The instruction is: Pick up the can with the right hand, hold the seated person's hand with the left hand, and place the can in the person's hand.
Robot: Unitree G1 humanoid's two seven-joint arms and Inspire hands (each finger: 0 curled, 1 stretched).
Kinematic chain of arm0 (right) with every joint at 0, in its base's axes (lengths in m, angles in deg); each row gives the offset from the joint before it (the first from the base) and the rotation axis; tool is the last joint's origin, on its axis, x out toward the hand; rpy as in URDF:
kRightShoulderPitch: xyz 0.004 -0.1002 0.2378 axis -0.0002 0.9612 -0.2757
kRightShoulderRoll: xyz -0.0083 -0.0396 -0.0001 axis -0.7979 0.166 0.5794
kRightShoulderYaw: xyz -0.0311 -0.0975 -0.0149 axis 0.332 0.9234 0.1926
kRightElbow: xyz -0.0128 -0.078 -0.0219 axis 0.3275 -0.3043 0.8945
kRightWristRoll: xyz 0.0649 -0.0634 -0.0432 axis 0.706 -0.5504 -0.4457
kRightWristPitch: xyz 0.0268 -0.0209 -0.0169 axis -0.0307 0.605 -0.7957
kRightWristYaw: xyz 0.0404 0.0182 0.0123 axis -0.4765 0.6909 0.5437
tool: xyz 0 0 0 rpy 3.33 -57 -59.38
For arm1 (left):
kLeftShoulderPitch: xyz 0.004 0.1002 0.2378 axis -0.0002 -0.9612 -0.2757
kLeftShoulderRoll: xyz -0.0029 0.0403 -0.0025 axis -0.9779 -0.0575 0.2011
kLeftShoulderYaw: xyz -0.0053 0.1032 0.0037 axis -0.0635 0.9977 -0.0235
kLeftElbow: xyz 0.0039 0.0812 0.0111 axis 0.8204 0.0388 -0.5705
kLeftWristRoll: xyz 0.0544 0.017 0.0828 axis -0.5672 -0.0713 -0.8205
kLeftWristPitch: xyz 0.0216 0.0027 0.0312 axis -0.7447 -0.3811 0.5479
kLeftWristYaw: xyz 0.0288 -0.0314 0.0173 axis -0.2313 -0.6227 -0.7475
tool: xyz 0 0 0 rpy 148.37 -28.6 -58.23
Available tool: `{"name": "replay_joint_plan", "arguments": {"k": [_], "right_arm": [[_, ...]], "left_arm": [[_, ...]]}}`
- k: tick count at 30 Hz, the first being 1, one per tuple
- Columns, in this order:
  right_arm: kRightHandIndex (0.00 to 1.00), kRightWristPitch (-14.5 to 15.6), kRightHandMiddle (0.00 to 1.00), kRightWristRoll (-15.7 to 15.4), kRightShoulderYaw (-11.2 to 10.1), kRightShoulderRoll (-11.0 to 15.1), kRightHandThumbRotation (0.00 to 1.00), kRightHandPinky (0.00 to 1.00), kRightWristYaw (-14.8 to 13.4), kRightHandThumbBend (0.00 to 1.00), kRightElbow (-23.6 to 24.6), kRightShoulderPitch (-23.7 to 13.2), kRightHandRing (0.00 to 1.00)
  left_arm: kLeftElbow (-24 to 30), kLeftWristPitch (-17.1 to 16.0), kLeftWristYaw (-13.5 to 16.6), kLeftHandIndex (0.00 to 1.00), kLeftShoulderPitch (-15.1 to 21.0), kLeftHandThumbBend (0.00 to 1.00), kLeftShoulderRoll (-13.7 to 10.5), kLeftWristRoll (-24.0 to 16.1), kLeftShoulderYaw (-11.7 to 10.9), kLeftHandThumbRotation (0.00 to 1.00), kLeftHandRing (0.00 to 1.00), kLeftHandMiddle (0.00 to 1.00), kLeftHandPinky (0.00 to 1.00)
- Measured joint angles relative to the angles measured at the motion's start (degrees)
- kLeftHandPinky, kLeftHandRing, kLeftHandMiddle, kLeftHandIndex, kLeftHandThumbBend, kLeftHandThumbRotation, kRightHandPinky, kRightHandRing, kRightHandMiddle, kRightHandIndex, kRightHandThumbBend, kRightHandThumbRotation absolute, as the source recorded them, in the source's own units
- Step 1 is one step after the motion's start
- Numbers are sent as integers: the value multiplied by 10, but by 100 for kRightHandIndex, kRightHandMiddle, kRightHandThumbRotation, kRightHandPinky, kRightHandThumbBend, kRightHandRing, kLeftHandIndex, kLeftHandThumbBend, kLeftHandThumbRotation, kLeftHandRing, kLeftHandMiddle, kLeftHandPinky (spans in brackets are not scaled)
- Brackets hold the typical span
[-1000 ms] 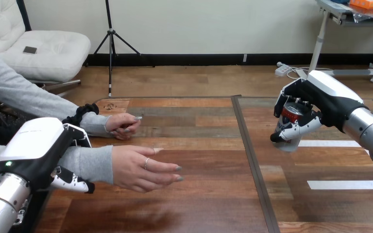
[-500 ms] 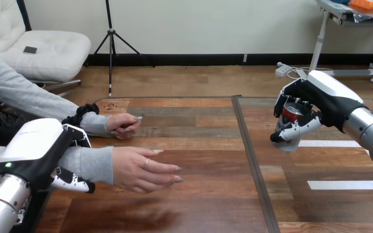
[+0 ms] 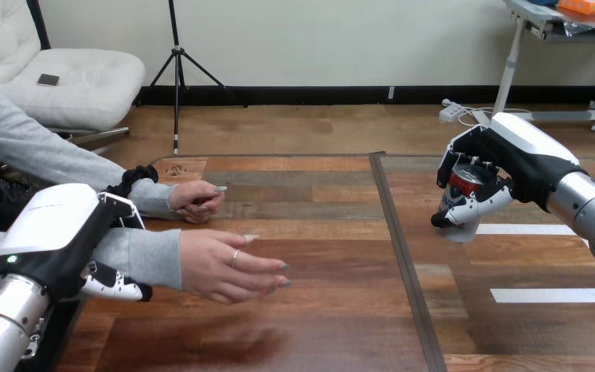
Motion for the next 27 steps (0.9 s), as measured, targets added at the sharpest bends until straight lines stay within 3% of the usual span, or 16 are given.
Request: {"name": "replay_joint_plan", "arguments": {"k": [27], "right_arm": [[42,-2,41,0,0,0,0,34,0,76,0,0,38]], "left_arm": [[8,2,-12,45,0,89,5,0,-3,0,37,43,31]]}}
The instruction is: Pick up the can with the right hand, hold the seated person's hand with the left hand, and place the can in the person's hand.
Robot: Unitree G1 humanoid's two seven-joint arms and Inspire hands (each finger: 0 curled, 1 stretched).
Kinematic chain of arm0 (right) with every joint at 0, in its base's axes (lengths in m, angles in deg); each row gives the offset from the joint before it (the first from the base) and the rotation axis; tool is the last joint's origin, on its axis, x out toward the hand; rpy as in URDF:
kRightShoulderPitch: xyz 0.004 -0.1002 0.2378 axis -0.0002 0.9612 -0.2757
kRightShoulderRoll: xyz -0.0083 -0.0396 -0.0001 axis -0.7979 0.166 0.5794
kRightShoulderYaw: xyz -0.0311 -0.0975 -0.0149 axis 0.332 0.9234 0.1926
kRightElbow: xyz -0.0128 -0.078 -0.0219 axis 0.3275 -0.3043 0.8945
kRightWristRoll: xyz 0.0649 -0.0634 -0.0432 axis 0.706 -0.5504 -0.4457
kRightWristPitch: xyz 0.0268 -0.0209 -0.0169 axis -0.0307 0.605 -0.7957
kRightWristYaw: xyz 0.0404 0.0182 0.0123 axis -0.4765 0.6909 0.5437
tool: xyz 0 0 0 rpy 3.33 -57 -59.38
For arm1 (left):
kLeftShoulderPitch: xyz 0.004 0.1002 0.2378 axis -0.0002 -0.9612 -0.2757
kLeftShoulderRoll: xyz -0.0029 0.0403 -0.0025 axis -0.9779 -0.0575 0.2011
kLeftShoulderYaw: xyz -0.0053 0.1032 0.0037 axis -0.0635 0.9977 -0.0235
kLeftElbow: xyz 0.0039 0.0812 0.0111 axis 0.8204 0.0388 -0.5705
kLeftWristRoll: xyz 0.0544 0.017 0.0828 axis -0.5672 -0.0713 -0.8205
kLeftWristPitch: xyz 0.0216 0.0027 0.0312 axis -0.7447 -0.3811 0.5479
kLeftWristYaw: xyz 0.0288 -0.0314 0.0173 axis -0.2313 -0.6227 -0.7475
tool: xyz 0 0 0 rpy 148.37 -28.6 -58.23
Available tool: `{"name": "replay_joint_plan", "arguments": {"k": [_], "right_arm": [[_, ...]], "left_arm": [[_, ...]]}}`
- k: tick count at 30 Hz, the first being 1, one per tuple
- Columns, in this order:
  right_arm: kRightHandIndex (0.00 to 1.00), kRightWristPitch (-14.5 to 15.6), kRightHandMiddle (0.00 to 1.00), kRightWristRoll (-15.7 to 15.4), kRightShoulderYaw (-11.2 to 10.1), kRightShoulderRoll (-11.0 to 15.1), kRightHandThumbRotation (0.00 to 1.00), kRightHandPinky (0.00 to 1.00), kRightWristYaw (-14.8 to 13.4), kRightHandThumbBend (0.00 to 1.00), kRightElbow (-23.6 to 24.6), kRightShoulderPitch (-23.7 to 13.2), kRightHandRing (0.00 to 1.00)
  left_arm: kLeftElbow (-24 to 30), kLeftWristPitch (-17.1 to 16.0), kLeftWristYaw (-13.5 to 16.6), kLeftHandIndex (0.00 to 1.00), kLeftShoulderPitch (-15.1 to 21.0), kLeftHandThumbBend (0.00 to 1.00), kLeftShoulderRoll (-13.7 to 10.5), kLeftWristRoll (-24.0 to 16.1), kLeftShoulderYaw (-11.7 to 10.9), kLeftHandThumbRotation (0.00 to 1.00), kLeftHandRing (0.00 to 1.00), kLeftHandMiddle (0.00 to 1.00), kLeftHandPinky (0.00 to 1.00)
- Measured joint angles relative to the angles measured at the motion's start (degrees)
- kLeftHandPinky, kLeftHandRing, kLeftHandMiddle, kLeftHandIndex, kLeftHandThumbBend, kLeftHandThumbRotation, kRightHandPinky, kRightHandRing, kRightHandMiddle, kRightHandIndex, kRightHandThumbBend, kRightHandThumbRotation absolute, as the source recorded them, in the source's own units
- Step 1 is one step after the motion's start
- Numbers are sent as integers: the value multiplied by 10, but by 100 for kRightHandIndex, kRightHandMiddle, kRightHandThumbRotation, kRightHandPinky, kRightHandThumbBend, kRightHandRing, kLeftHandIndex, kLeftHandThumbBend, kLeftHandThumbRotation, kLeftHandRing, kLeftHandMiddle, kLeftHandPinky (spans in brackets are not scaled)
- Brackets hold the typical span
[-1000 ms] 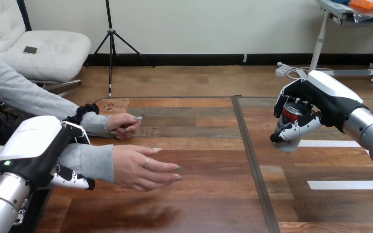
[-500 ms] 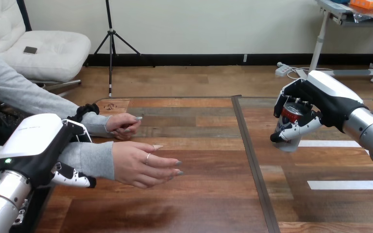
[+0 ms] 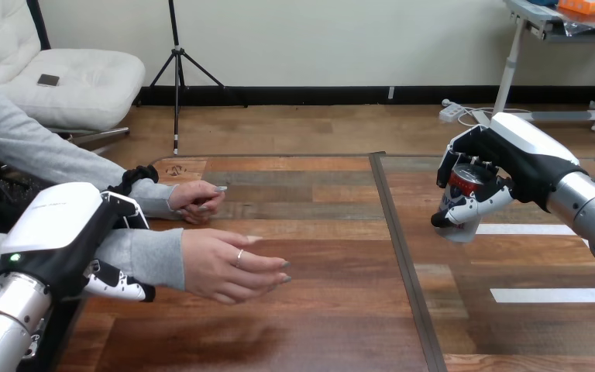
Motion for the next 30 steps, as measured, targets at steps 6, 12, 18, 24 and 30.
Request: {"name": "replay_joint_plan", "arguments": {"k": [6,12,18,24,30], "right_arm": [[42,-5,41,0,0,0,0,34,0,76,0,0,37],[42,-5,41,0,0,0,0,34,0,75,0,0,37],[42,-5,42,0,0,0,0,34,0,75,0,0,38],[43,-5,42,0,0,0,0,35,0,75,0,0,38],[43,-5,42,0,0,0,0,35,0,75,0,0,38]], "left_arm": [[0,-2,0,45,0,87,0,-1,0,0,35,43,30],[1,-3,0,44,0,85,0,-1,0,0,33,42,28],[1,-4,1,44,0,85,0,-1,0,0,33,41,27],[1,-6,2,43,0,85,0,-1,0,0,32,41,26],[1,-6,2,43,0,85,0,-1,0,0,33,41,27]]}}
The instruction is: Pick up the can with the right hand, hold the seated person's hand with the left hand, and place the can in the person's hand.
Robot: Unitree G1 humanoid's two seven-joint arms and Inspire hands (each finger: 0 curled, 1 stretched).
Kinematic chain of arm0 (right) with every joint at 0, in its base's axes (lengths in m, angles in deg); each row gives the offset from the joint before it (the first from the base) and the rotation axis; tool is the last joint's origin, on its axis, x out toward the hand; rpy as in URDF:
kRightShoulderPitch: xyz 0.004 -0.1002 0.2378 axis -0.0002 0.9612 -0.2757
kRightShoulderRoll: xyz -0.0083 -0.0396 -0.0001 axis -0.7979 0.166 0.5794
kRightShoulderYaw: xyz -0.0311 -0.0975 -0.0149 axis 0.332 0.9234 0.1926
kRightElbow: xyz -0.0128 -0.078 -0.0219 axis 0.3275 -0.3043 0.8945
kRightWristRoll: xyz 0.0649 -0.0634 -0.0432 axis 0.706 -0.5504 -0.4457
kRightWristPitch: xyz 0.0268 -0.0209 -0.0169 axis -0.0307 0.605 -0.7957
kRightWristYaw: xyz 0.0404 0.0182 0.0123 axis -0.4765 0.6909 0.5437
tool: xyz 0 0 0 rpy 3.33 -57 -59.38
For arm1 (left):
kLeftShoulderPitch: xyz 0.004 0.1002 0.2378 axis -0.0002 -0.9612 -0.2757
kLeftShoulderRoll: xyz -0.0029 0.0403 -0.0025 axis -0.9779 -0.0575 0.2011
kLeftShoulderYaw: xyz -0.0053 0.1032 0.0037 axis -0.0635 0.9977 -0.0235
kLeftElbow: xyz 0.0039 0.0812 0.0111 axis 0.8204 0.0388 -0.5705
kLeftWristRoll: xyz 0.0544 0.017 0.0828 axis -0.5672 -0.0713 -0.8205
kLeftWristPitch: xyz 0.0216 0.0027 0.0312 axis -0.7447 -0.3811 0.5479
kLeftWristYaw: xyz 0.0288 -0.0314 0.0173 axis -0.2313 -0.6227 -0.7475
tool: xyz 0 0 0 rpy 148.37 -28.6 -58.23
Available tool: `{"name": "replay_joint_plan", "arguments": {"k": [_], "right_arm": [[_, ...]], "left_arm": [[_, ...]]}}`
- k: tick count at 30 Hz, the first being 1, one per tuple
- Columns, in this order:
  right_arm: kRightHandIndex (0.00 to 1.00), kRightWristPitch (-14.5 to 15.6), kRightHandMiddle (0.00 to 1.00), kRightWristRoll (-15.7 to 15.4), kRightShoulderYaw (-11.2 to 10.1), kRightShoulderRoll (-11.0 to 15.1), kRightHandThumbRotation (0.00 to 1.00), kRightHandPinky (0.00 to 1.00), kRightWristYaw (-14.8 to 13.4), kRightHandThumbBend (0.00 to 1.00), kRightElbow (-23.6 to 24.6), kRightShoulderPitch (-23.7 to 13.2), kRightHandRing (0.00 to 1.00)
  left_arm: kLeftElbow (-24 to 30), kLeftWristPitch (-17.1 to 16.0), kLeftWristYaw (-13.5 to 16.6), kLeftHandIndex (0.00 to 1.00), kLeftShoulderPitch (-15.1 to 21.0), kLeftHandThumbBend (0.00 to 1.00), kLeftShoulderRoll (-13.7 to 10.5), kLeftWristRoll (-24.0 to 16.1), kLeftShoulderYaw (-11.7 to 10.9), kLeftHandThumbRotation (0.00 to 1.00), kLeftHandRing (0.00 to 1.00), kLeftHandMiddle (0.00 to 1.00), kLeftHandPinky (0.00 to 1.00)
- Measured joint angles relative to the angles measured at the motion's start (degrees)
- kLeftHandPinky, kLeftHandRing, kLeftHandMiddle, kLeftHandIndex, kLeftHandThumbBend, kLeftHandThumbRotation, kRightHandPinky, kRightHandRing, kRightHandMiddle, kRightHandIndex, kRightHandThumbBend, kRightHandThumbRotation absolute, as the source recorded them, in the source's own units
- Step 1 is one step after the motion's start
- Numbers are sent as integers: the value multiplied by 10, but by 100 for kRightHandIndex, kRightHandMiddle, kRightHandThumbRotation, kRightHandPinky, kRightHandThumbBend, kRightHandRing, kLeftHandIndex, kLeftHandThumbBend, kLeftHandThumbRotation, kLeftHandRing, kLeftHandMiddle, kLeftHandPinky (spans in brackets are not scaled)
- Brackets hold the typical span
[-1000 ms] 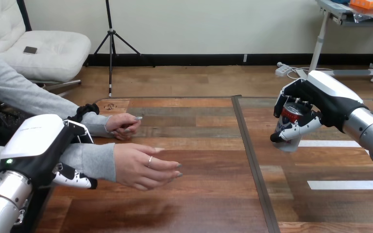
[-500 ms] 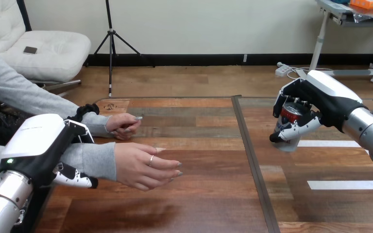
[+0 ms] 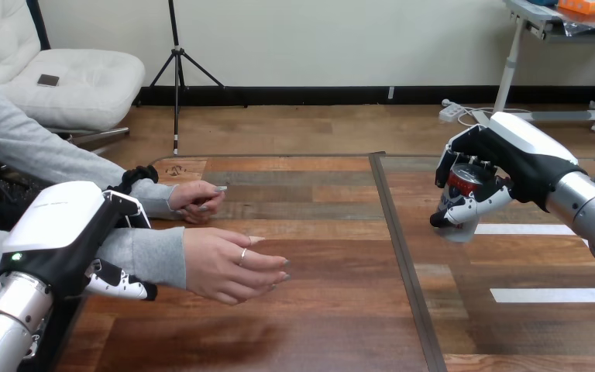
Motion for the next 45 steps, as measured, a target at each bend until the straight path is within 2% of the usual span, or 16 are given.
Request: {"name": "replay_joint_plan", "arguments": {"k": [29,45], "right_arm": [[43,-5,41,1,0,0,0,32,0,75,0,0,36],[43,-4,41,1,0,0,0,32,0,74,0,0,36]], "left_arm": [[0,-3,2,43,0,84,2,2,-1,0,34,41,29],[0,-4,12,43,0,80,28,20,-5,0,34,41,30]]}}
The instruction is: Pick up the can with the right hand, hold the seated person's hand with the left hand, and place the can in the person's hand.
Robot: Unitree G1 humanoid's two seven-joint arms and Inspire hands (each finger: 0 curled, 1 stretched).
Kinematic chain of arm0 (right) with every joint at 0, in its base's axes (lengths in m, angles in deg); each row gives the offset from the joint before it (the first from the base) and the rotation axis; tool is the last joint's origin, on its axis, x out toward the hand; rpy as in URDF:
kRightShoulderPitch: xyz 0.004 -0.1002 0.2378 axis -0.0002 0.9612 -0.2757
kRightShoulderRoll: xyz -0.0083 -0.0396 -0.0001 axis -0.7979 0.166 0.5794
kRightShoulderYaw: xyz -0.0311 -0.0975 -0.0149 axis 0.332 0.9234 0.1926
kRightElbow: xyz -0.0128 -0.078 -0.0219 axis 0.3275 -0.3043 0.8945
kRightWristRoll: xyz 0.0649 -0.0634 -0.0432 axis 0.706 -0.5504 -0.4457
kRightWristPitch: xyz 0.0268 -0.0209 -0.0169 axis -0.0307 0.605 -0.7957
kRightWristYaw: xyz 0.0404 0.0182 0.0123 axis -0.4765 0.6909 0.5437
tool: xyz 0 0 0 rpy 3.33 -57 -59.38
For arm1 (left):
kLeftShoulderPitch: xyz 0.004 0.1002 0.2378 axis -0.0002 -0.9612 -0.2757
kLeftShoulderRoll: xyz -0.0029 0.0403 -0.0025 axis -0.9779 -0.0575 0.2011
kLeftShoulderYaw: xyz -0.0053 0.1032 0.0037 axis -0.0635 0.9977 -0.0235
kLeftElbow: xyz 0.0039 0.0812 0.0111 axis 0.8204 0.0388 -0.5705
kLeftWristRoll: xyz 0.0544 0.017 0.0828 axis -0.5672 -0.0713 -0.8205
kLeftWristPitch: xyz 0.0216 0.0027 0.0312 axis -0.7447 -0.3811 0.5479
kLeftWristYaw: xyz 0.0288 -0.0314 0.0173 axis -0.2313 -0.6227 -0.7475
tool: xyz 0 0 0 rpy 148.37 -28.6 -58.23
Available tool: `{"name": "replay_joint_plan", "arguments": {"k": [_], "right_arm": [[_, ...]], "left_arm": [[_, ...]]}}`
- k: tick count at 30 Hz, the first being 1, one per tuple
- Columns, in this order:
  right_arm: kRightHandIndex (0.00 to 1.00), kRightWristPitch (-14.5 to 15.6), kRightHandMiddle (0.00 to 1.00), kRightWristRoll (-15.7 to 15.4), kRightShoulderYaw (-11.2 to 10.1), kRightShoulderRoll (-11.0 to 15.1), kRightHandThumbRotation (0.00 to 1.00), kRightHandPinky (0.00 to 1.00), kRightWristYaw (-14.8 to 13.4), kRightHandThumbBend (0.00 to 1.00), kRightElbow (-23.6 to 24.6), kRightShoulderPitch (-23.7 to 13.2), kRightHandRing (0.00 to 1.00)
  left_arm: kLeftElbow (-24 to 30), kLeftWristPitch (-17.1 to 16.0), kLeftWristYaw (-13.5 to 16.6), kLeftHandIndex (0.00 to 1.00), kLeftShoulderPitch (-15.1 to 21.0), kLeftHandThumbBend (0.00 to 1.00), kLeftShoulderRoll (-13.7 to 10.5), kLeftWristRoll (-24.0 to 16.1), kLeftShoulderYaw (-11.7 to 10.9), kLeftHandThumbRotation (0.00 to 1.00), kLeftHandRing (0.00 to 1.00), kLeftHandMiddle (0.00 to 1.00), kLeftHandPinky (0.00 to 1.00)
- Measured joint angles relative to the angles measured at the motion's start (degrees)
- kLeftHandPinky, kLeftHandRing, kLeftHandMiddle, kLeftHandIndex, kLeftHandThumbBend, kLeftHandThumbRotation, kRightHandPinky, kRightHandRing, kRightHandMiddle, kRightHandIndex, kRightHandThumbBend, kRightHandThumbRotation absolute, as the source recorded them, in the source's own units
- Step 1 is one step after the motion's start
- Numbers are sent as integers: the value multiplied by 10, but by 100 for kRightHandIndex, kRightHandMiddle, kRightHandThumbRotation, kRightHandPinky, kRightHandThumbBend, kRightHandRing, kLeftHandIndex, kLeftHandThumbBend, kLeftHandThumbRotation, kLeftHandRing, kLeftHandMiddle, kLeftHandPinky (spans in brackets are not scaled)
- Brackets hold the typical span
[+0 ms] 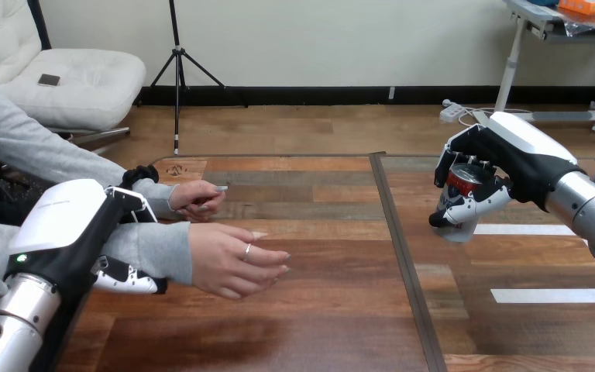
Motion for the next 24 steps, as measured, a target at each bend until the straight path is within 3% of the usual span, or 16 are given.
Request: {"name": "replay_joint_plan", "arguments": {"k": [24], "right_arm": [[42,-5,39,1,0,-5,0,29,9,73,0,0,33]], "left_arm": [[6,3,-1,43,3,75,39,3,-1,0,34,40,29]]}}
